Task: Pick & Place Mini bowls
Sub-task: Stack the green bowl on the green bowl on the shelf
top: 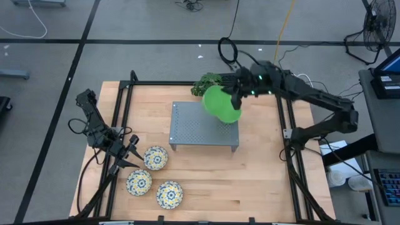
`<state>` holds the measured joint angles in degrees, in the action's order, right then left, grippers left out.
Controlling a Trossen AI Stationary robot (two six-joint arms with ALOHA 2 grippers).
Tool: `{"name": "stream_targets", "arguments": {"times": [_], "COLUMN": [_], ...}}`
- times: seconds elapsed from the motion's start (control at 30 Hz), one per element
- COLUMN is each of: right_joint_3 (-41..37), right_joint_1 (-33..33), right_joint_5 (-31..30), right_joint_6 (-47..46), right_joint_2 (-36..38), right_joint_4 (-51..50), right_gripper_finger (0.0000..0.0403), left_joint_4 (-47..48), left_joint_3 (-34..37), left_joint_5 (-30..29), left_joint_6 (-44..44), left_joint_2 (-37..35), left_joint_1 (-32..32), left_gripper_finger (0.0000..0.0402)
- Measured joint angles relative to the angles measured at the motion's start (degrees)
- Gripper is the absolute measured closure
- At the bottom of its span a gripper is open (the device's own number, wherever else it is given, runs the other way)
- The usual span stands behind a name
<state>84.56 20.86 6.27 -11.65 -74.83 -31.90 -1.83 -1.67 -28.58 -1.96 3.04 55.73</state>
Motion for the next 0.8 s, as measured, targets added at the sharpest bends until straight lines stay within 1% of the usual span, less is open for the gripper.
{"name": "stream_targets", "arguments": {"times": [0.07,0.2,0.33,0.53,0.8], "right_joint_3": [1.3,1.4,1.4,1.4,1.4], "right_joint_1": [2.9,8.4,12.0,14.1,14.4], "right_joint_5": [0.4,6.6,7.5,7.5,7.5], "right_joint_6": [-1.3,-2.6,-2.2,-0.5,0.4], "right_joint_2": [-1.5,-4.0,-6.0,-6.7,-6.7], "right_joint_4": [-3.2,-8.1,-12.1,-15.5,-22.0], "right_gripper_finger": [0.0403,0.0403,0.0403,0.0403,0.0403], "left_joint_4": [0.0,0.0,0.0,0.0,0.0], "left_joint_3": [0.0,0.0,0.0,0.0,0.0], "left_joint_5": [0.0,0.0,0.0,0.0,0.0], "left_joint_6": [0.0,0.0,0.0,0.0,0.0], "left_joint_2": [0.0,0.0,0.0,0.0,0.0], "left_joint_1": [0.0,0.0,0.0,0.0,0.0], "left_gripper_finger": [0.0249,0.0249,0.0249,0.0249,0.0249]}}
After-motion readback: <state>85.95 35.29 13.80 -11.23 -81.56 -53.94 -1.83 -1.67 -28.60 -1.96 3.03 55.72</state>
